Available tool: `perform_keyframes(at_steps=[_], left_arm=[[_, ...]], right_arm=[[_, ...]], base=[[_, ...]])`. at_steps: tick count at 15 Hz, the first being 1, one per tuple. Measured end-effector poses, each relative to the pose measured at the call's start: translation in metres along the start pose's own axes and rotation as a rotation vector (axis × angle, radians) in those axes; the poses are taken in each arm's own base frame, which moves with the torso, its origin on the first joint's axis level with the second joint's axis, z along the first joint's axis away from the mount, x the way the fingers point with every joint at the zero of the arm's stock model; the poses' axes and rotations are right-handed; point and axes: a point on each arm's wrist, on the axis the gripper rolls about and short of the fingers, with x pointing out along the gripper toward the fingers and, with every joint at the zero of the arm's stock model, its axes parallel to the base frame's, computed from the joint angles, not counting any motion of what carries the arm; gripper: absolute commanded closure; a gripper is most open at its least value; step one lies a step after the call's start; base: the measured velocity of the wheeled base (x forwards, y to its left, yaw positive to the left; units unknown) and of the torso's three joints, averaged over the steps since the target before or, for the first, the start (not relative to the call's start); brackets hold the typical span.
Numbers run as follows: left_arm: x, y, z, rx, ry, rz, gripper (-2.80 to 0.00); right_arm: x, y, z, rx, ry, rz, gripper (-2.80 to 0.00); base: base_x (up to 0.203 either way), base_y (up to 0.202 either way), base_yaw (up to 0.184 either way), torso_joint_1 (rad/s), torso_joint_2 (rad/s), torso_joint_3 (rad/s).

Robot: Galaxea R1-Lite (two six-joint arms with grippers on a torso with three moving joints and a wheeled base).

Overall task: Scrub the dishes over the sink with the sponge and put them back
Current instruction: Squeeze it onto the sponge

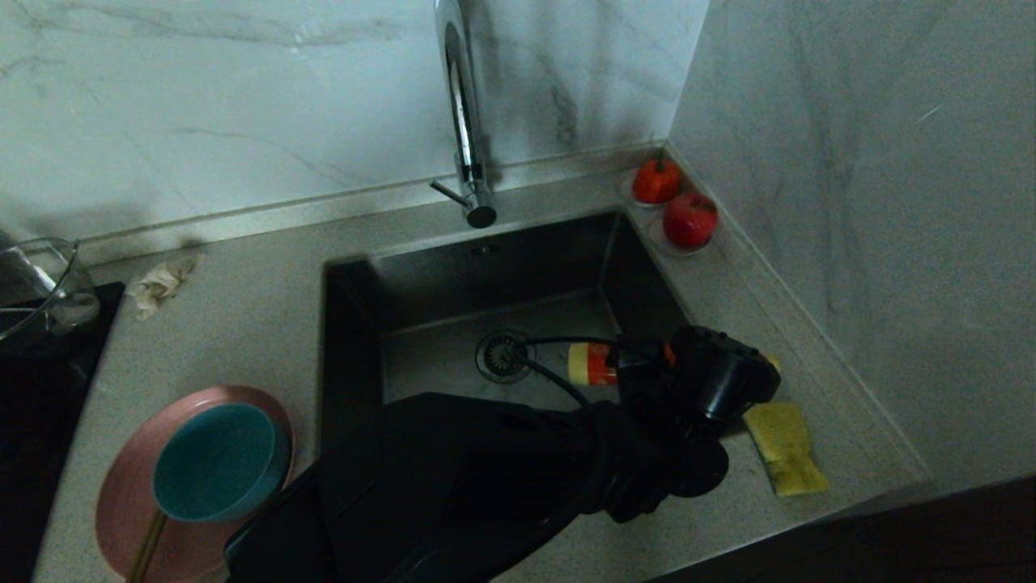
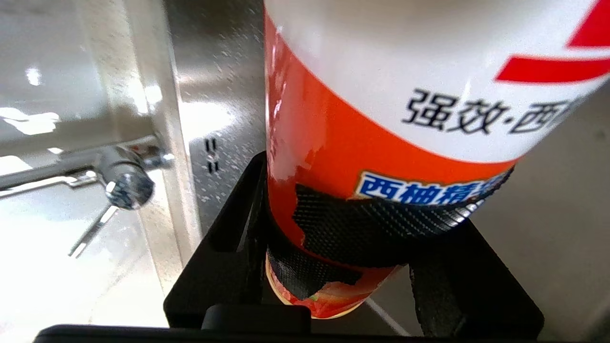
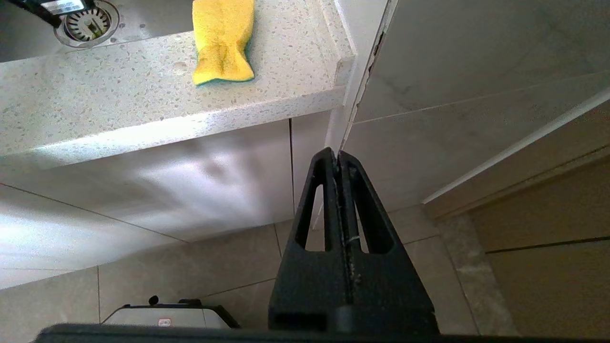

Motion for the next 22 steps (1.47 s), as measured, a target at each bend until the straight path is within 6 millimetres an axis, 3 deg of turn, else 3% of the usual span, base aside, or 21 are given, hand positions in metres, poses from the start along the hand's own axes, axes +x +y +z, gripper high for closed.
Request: perform_keyframes(at_steps=[22], left_arm=[[0.017, 0.005, 0.004, 0.161, -0.025, 0.152, 0.00]], right_arm=[[0.000, 0.000, 0.000, 0.000, 0.000, 0.000, 0.00]], base=[[0.000, 0.000, 0.000, 0.000, 0.00, 0.000]])
